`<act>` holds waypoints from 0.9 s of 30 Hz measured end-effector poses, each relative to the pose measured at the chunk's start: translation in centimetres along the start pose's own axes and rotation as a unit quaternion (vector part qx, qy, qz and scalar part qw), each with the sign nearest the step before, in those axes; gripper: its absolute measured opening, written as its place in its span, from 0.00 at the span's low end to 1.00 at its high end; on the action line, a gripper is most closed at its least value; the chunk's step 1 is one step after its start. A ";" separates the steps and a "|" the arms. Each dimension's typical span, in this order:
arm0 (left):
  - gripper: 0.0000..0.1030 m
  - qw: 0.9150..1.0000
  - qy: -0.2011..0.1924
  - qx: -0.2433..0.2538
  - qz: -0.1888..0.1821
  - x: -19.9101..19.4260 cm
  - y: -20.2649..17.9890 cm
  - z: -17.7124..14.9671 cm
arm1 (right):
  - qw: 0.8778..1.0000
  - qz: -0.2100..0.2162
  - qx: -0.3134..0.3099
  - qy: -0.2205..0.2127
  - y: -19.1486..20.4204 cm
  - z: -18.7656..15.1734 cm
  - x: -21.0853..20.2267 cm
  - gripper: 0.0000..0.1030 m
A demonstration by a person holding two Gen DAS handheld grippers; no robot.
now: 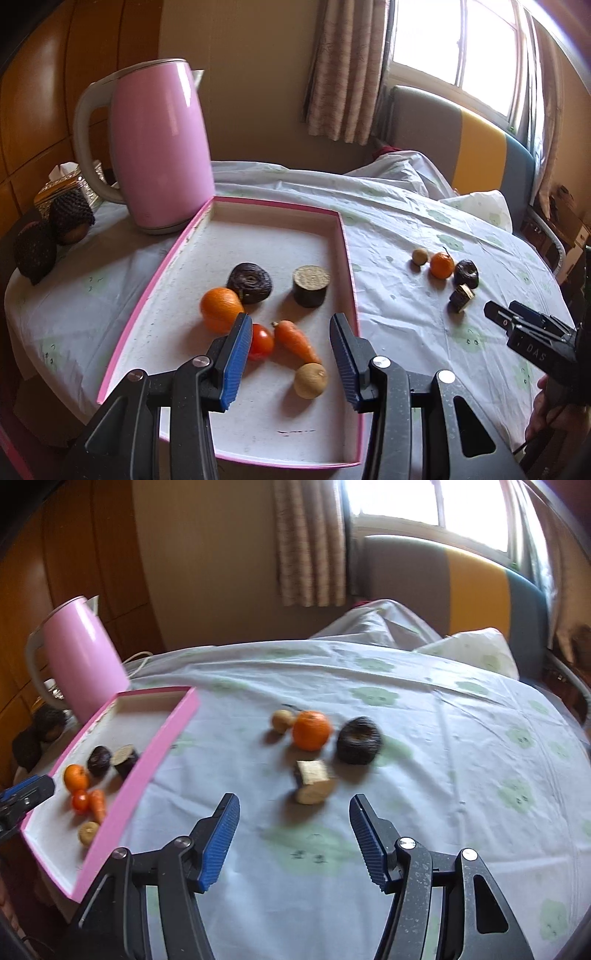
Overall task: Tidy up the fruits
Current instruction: 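Grasp the small tan round fruit on the cloth with the left tool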
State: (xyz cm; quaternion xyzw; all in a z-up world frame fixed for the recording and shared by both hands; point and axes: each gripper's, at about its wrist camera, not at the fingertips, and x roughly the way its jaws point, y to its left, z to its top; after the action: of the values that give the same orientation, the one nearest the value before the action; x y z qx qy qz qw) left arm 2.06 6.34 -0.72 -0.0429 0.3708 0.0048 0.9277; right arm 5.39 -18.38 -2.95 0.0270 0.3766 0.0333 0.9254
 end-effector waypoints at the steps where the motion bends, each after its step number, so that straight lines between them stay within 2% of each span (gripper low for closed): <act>1: 0.43 1.000 0.003 0.004 -0.003 0.1 -0.4 0.0 | 1.000 -0.009 0.006 -0.001 -0.7 0.0 0.0 0.61; 12: 0.43 0.997 0.026 0.052 -0.052 1.4 -4.9 0.0 | 0.995 -0.094 0.045 0.006 -7.4 -0.9 0.3 0.64; 19: 0.43 0.993 0.048 0.071 -0.078 3.2 -8.0 0.7 | 0.990 -0.121 0.064 0.021 -10.1 -1.6 1.8 0.64; 24: 0.40 0.990 0.075 0.061 -0.100 5.5 -9.3 2.1 | 0.987 -0.125 0.099 0.030 -11.7 -1.9 2.3 0.64; 27: 0.40 0.988 0.093 0.039 -0.113 7.2 -9.8 3.2 | 0.986 -0.122 0.110 0.032 -12.1 -2.1 2.4 0.65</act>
State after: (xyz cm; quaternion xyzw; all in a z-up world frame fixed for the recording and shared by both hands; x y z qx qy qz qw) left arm 9.88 -3.27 -2.57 -0.0490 0.4481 -0.1183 0.8848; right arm 6.16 -30.21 -7.06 0.0811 0.4081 -0.1204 0.9013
